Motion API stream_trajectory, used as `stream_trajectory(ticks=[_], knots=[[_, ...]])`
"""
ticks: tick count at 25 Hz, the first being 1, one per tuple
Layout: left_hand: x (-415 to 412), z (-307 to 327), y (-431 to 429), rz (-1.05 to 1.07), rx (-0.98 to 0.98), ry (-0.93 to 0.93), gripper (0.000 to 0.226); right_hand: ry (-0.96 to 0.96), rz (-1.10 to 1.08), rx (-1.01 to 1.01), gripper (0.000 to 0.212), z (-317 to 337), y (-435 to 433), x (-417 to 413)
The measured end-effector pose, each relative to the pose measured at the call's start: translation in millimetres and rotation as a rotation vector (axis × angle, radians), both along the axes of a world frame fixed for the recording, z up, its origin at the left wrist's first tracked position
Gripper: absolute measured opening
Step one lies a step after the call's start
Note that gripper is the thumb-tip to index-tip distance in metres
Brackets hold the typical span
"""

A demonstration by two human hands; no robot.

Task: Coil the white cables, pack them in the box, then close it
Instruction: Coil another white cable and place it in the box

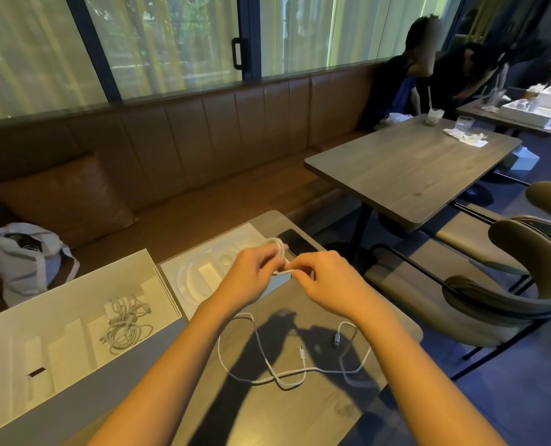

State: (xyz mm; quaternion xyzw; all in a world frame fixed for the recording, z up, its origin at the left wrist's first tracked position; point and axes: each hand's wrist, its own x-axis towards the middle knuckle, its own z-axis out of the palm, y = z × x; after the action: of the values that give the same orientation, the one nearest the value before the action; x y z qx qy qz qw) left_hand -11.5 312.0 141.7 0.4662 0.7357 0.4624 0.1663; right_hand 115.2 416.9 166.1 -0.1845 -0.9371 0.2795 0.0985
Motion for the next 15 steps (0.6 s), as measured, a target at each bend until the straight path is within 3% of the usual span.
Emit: stream_trajectory(ticks=[2, 6, 11, 13, 15], knots=[[4.9, -0.1, -5.1, -0.192, -0.098, -0.170, 0.022, 0.046, 0.013, -0.064, 0.015, 11.0, 9.8, 6.9], [11.3, 15.2, -15.9, -0.343, -0.114, -0.747, 0.034, 0.194, 0.019, -0.369, 0.010, 11.9, 23.0, 11.1], [13.7, 28.2, -15.9, -0.540, 0.153, -0.987, 0.022, 0.324, 0.070, -0.535, 0.024, -2.9, 12.2, 1.2], [15.3, 31.7, -9.7, -0.431, 0.396, -1.199, 0.022, 0.207, 0.064, -0.576, 0.024, -13.2, 8.2, -2.5], [9.5, 32.2, 1.1, -0.139, 0.599, -1.255, 0.024, 0.018, 0.087, -0.584, 0.028, -21.7, 4.8, -1.9]])
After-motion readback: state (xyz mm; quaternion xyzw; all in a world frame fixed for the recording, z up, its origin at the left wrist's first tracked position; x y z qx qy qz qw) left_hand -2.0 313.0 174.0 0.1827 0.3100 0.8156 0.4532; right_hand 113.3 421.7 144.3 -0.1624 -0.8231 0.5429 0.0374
